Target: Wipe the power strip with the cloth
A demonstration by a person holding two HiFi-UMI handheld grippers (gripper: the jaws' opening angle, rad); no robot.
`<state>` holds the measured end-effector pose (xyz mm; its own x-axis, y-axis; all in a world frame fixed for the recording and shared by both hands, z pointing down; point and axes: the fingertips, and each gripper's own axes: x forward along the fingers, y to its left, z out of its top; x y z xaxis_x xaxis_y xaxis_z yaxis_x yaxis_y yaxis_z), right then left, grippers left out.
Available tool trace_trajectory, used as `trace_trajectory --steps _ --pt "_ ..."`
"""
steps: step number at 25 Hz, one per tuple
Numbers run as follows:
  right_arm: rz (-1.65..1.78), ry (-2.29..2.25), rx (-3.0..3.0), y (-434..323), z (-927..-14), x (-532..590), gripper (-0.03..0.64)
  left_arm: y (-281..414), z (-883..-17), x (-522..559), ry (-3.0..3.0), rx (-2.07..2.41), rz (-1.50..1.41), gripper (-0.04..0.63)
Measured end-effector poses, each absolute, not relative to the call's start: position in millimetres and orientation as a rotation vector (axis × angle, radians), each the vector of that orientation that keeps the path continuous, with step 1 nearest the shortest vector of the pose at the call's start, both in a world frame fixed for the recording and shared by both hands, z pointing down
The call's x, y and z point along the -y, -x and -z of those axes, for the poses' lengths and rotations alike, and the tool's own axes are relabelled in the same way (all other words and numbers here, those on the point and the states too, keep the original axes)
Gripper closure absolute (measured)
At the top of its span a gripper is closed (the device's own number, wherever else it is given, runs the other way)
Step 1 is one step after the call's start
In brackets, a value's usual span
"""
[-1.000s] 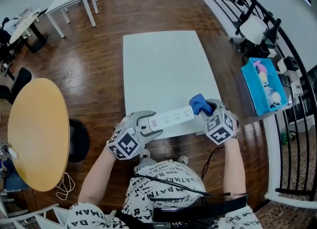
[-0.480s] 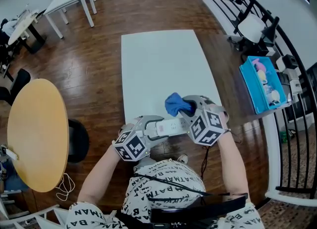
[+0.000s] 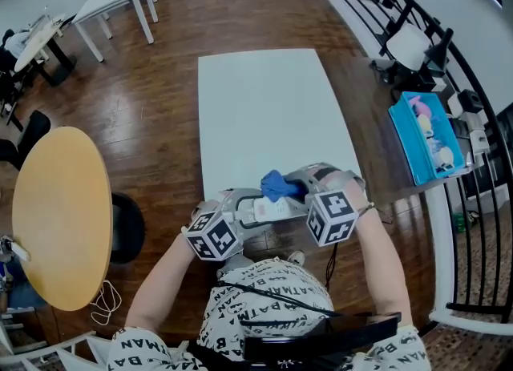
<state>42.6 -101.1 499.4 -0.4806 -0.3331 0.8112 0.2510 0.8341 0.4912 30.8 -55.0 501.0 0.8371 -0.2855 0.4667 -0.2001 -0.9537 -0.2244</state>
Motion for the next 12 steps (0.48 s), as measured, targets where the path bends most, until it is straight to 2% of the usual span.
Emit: trace_trajectory --steps 6,12 --pt "0.879 0.093 1.85 -38.6 -503.6 90.1 0.495 -36.8 -508.7 44.0 2.821 -0.269 0.815 0.318" --pt "0.919 0.163 1.794 -48.6 -508.2 83.9 0.495 -33.3 -509.0 43.2 2.826 -0.271 0.811 0.318"
